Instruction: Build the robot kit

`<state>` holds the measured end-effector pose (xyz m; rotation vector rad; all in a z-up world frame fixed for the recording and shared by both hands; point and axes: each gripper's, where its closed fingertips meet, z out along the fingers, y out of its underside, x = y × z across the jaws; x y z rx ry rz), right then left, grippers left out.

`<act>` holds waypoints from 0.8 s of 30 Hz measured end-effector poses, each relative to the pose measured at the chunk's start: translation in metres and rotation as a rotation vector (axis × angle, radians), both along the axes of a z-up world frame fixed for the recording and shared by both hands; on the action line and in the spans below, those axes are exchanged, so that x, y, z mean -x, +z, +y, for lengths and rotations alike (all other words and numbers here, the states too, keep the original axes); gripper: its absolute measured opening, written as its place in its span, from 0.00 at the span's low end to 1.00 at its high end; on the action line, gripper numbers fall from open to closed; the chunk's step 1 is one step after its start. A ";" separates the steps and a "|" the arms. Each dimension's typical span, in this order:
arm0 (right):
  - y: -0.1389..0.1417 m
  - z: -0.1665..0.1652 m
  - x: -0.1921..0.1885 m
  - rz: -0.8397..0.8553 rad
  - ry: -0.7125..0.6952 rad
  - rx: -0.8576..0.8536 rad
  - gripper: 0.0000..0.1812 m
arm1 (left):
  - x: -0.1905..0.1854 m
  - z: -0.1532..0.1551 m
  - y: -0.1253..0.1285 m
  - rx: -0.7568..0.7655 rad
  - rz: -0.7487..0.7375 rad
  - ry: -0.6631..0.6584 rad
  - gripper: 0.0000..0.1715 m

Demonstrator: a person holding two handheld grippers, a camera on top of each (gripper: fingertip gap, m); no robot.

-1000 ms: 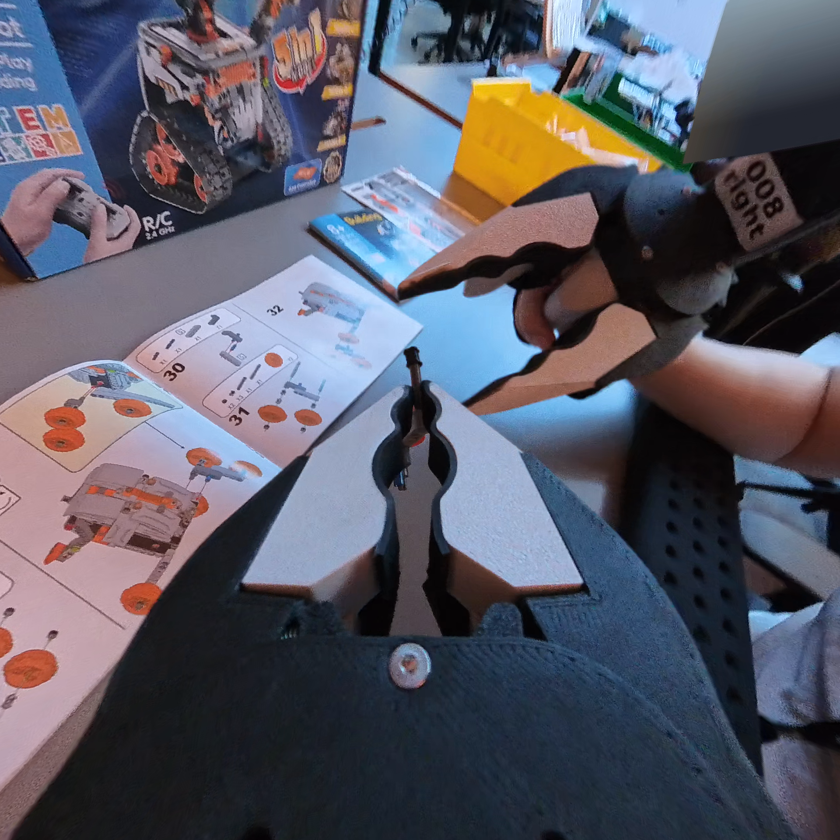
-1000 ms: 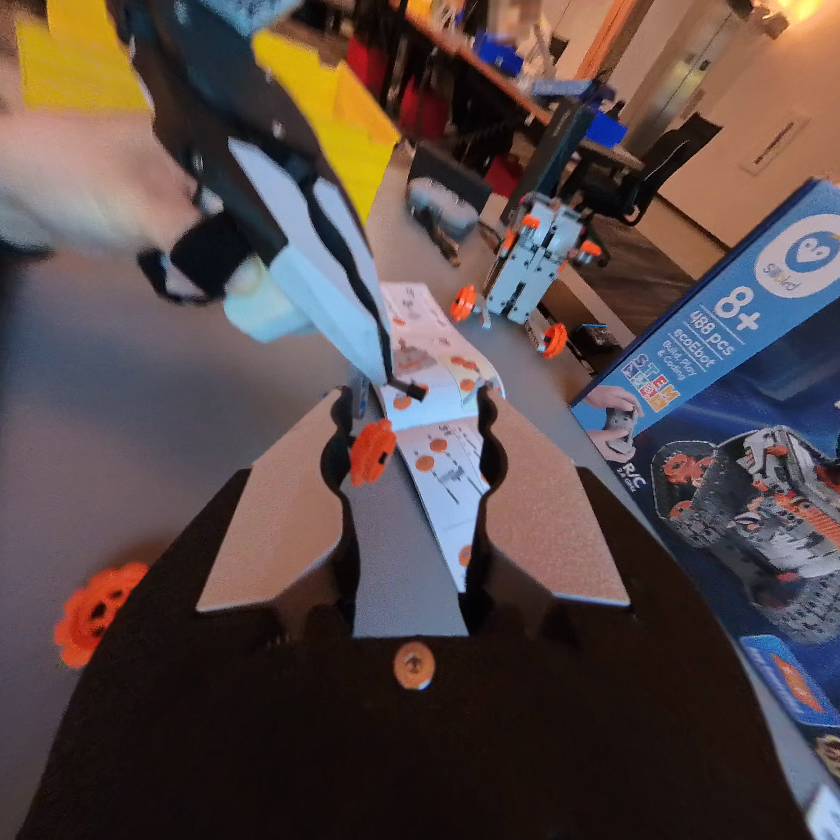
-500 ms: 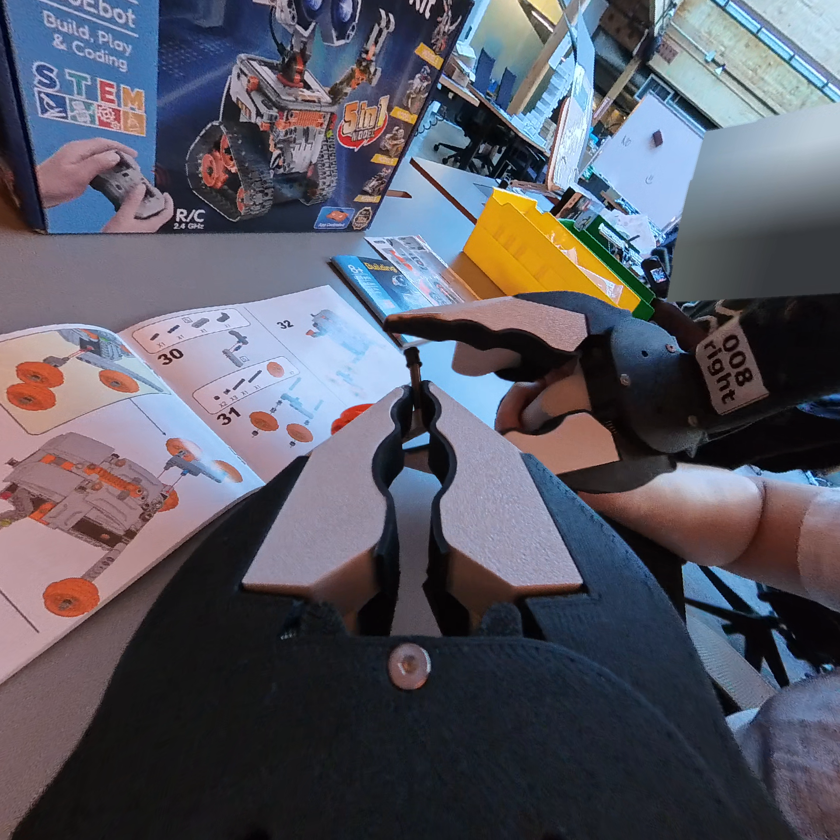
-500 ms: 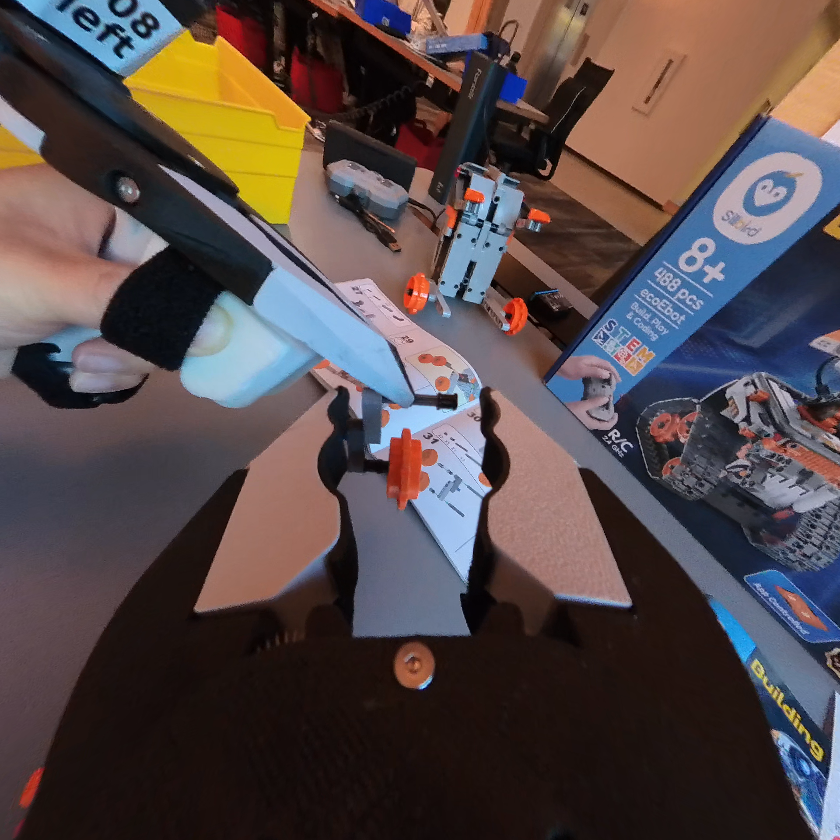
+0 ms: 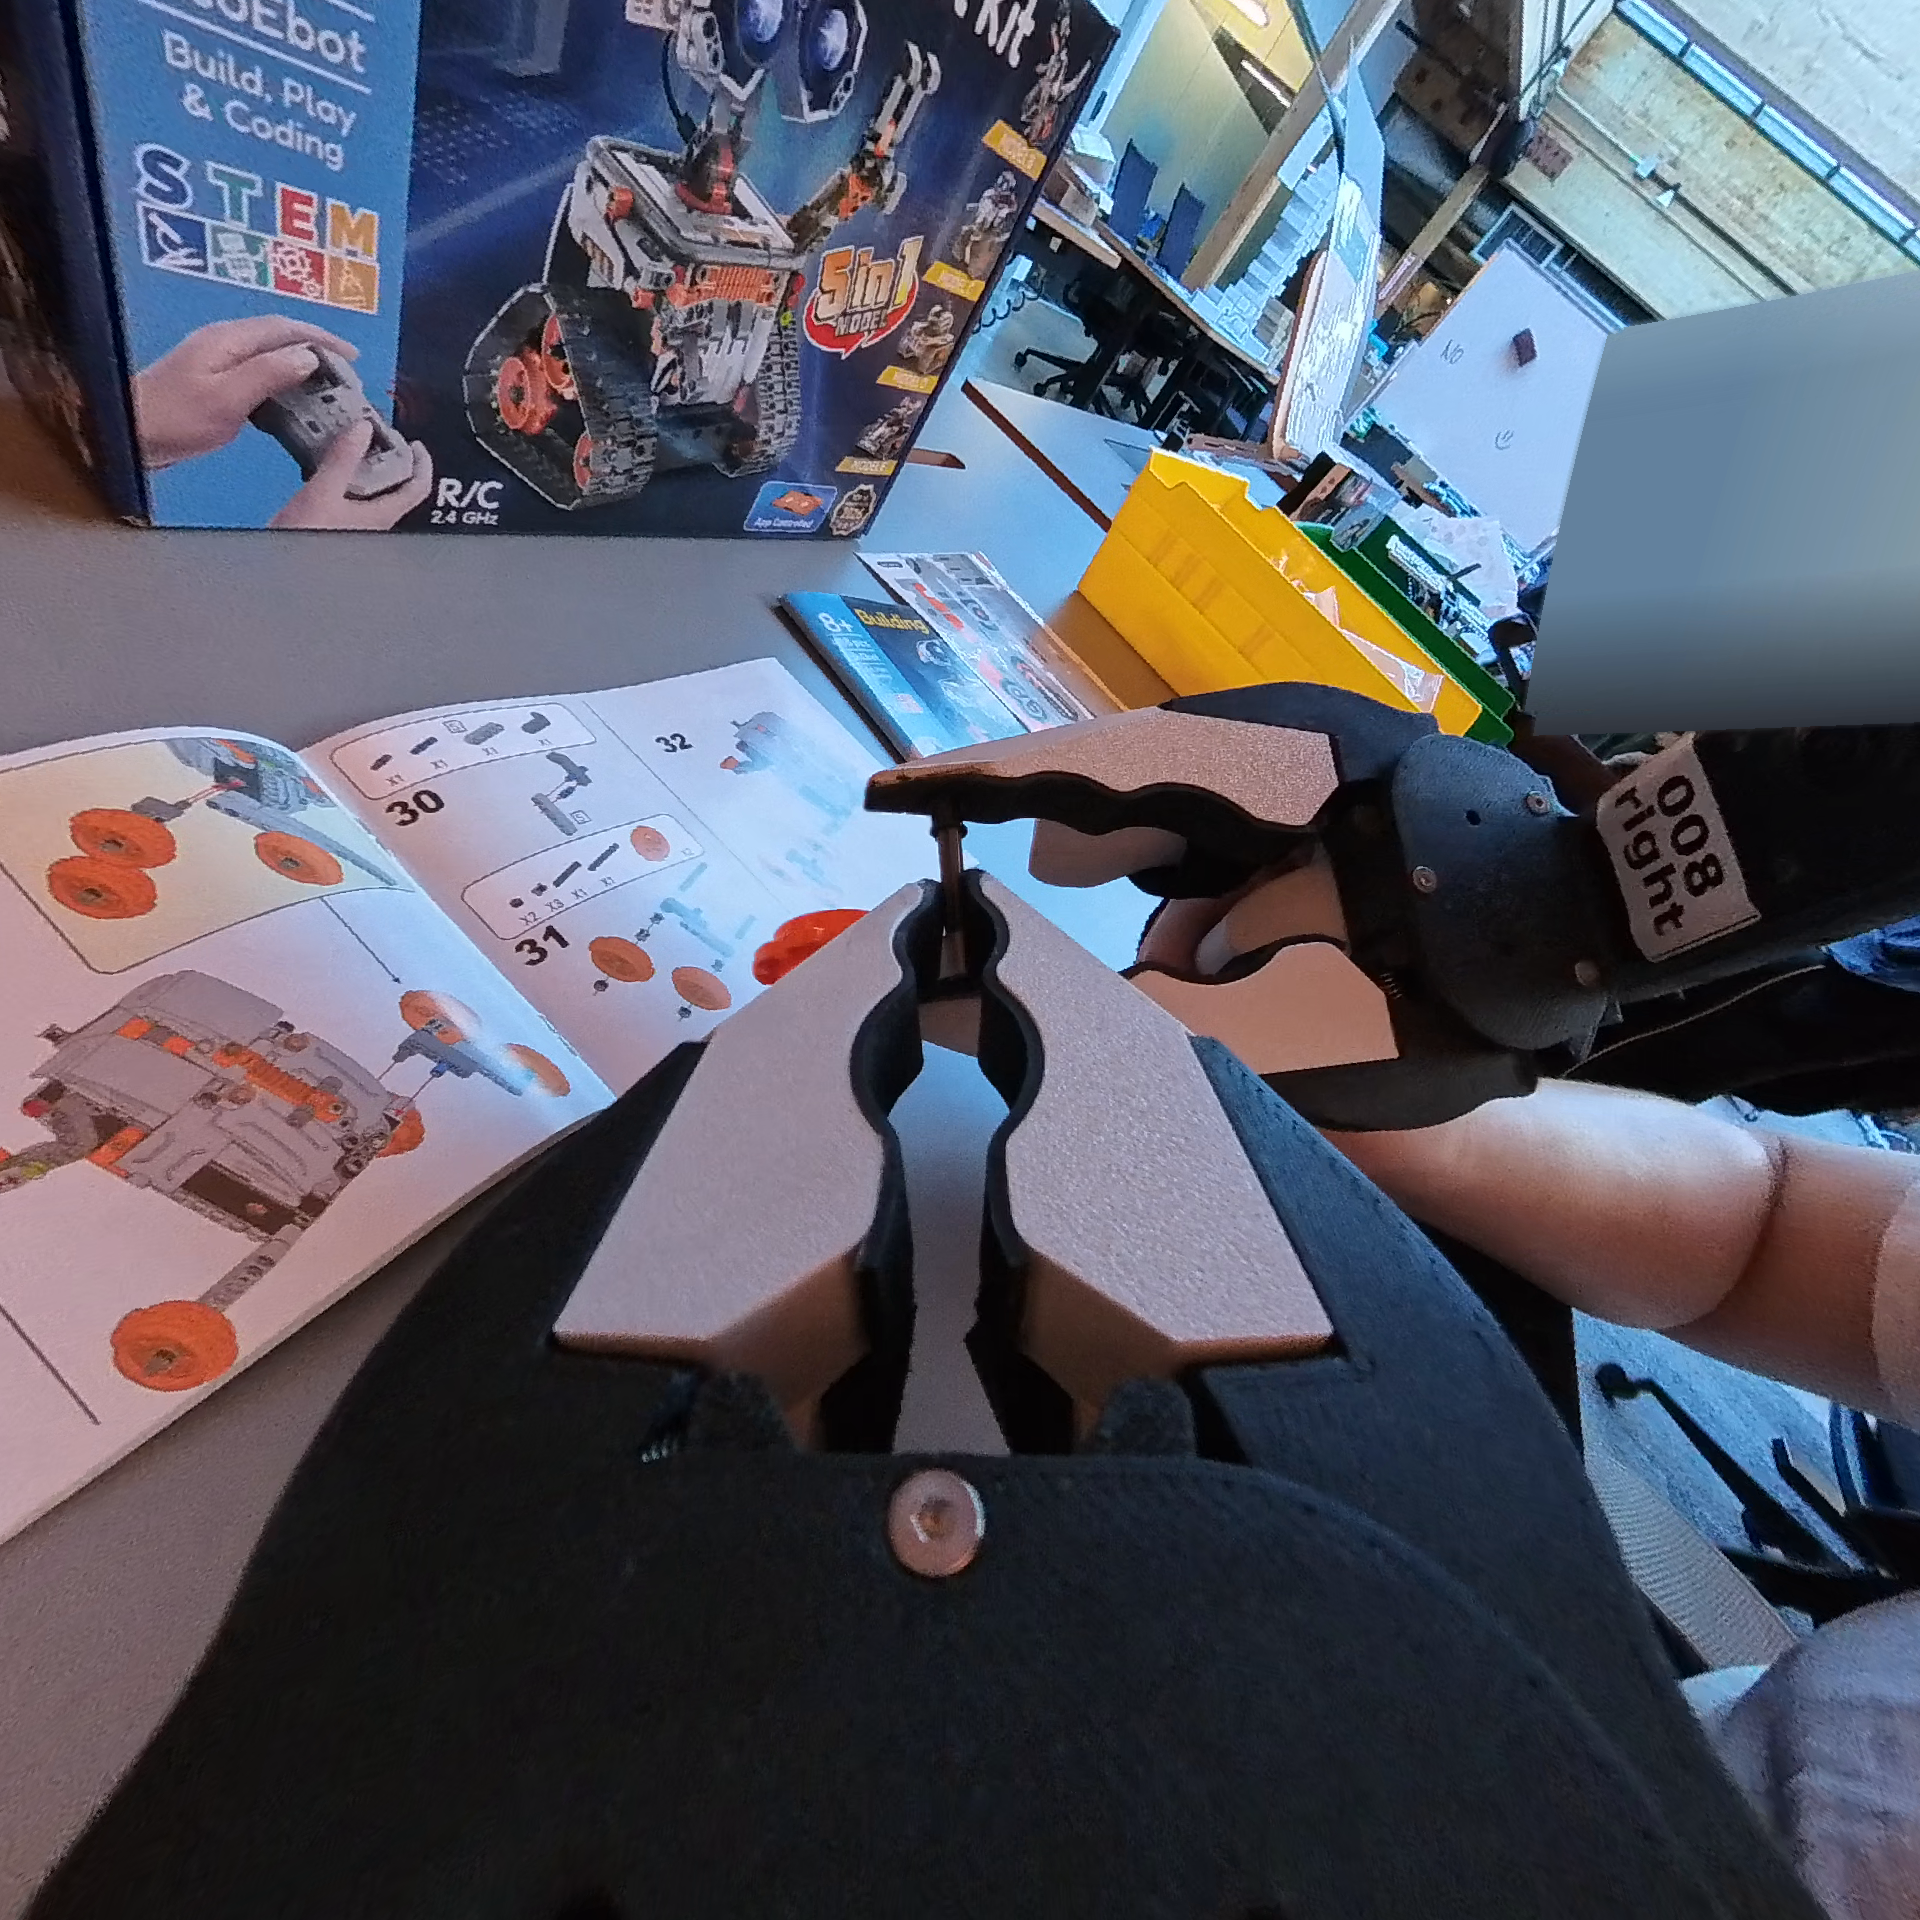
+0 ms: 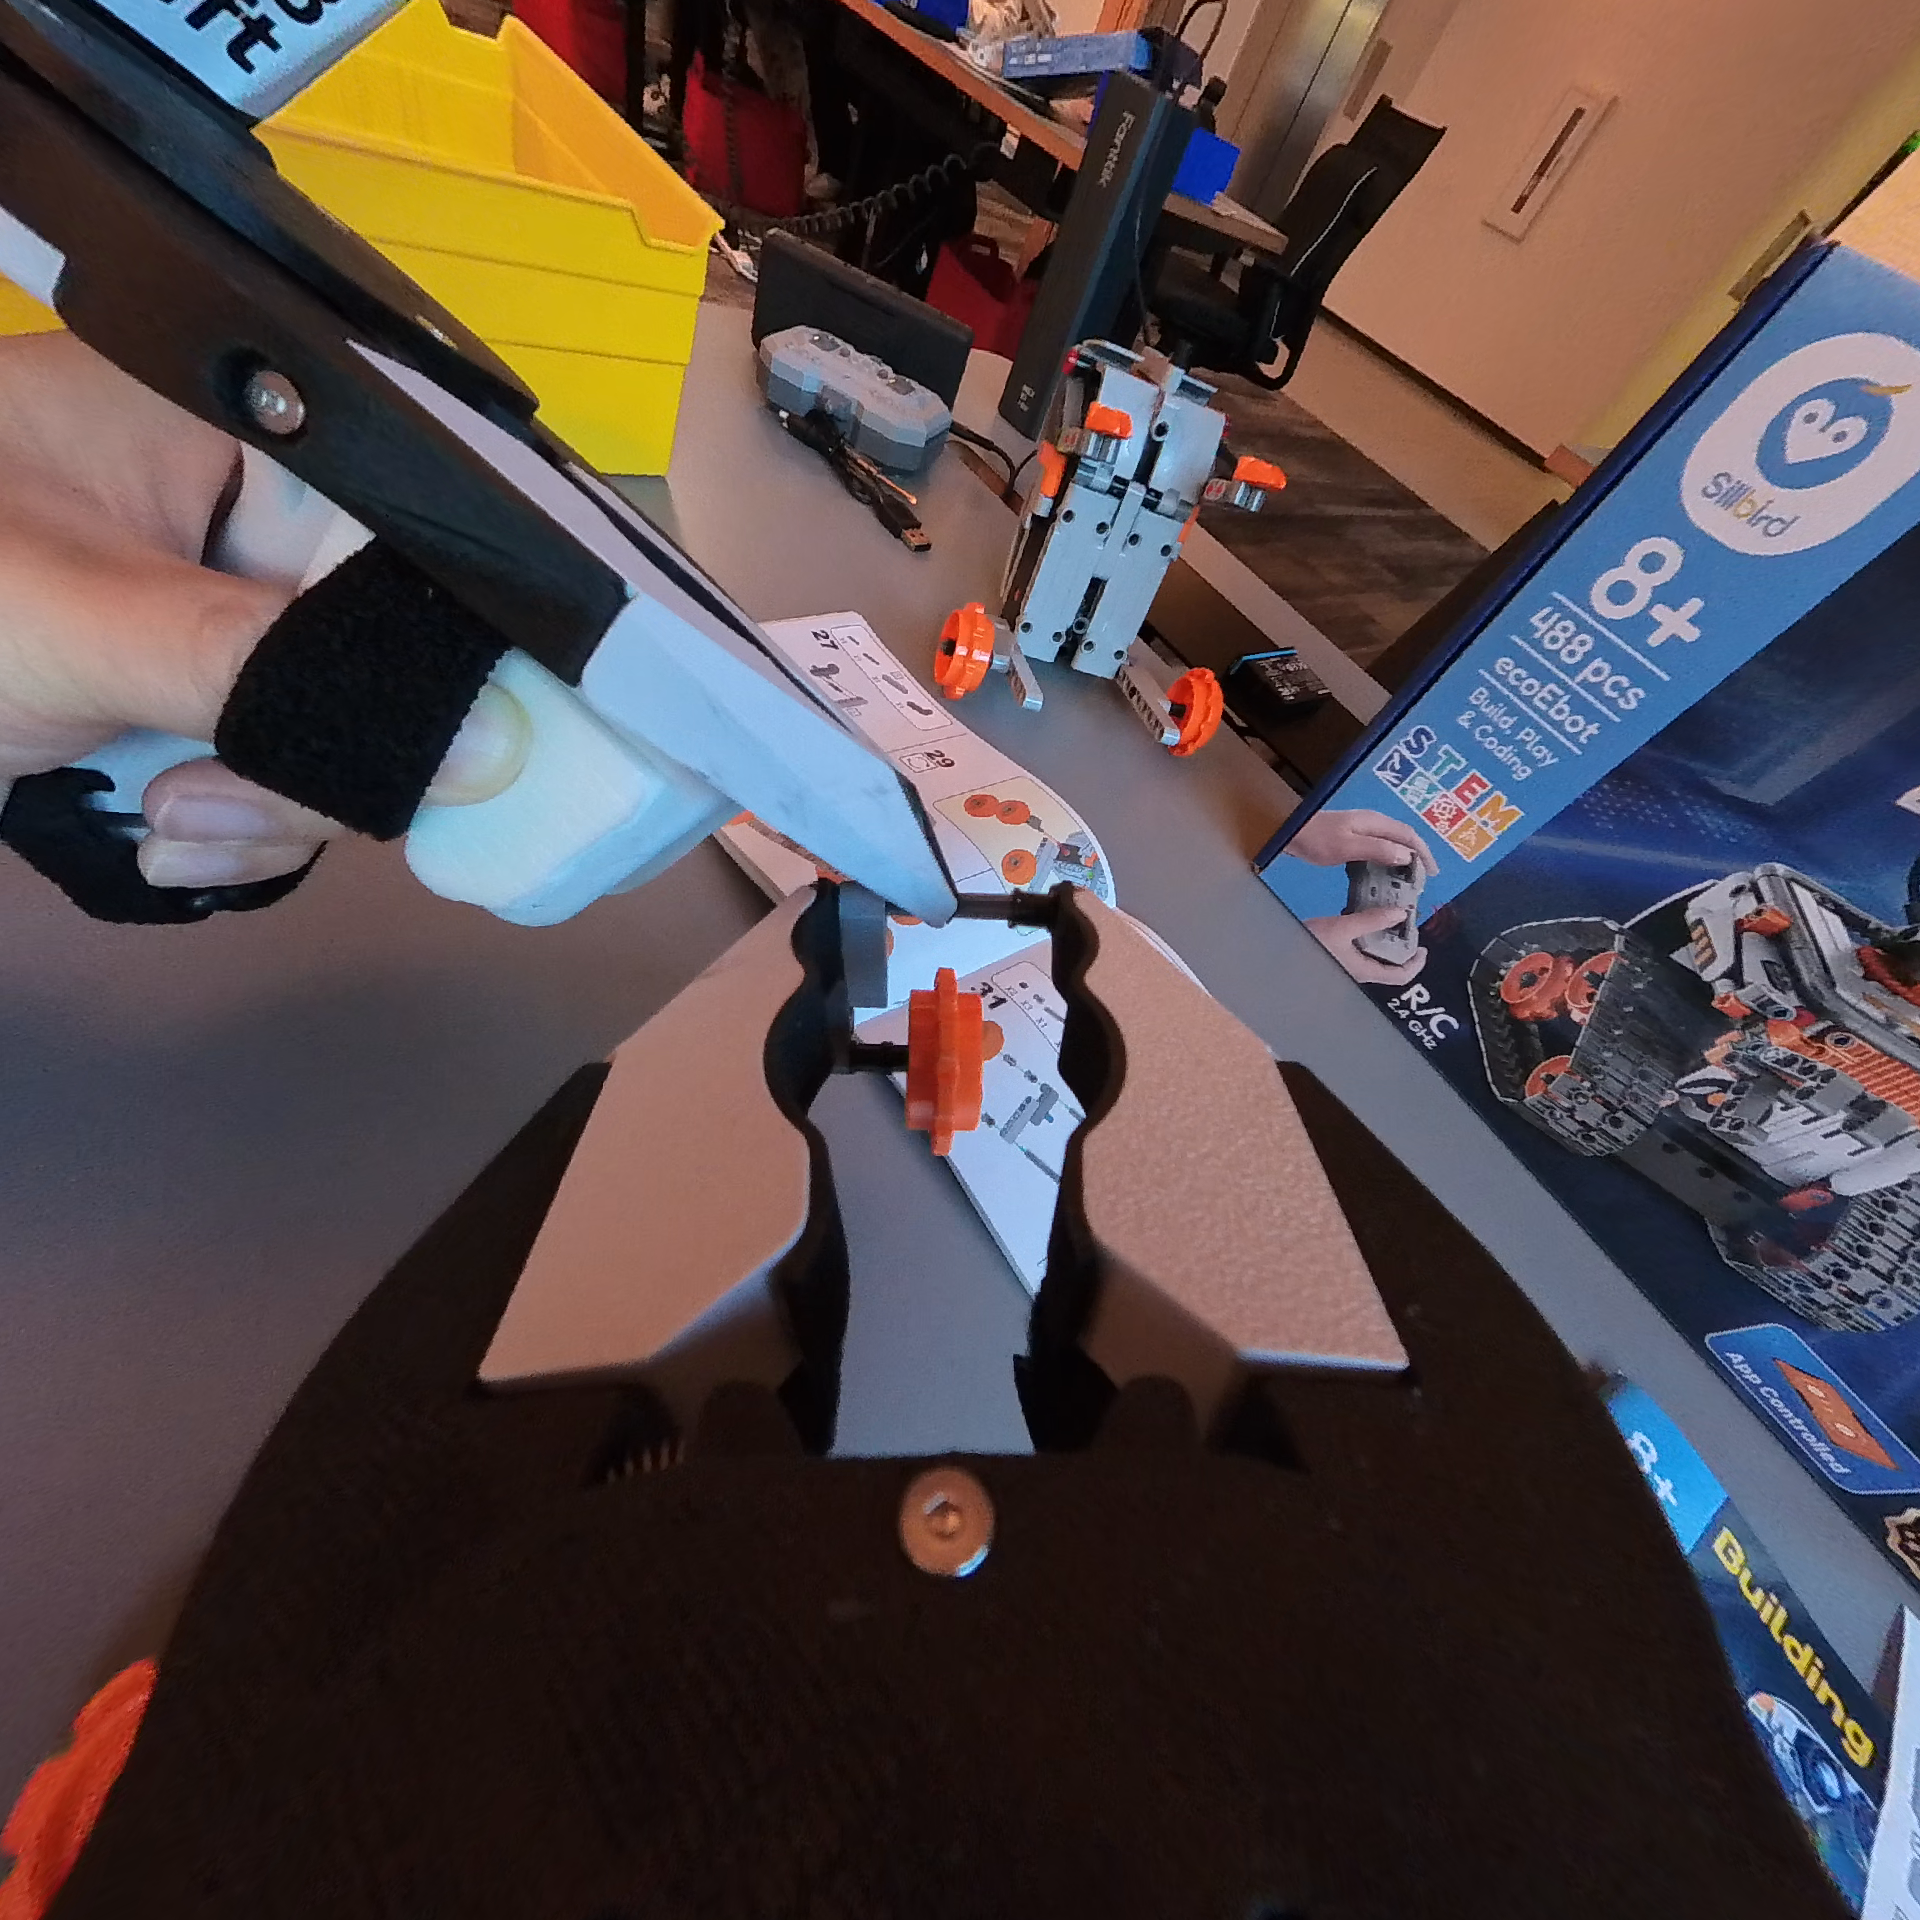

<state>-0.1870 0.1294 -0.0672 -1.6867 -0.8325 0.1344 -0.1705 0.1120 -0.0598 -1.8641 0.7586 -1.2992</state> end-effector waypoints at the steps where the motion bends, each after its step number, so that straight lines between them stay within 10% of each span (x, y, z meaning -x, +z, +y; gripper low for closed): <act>1: 0.000 0.000 0.000 0.000 -0.003 -0.003 0.22 | 0.000 0.001 0.000 0.000 -0.002 0.004 0.00; 24: -0.009 -0.005 0.002 0.063 0.121 0.044 0.21 | 0.000 -0.003 -0.009 -0.035 0.078 -0.033 0.00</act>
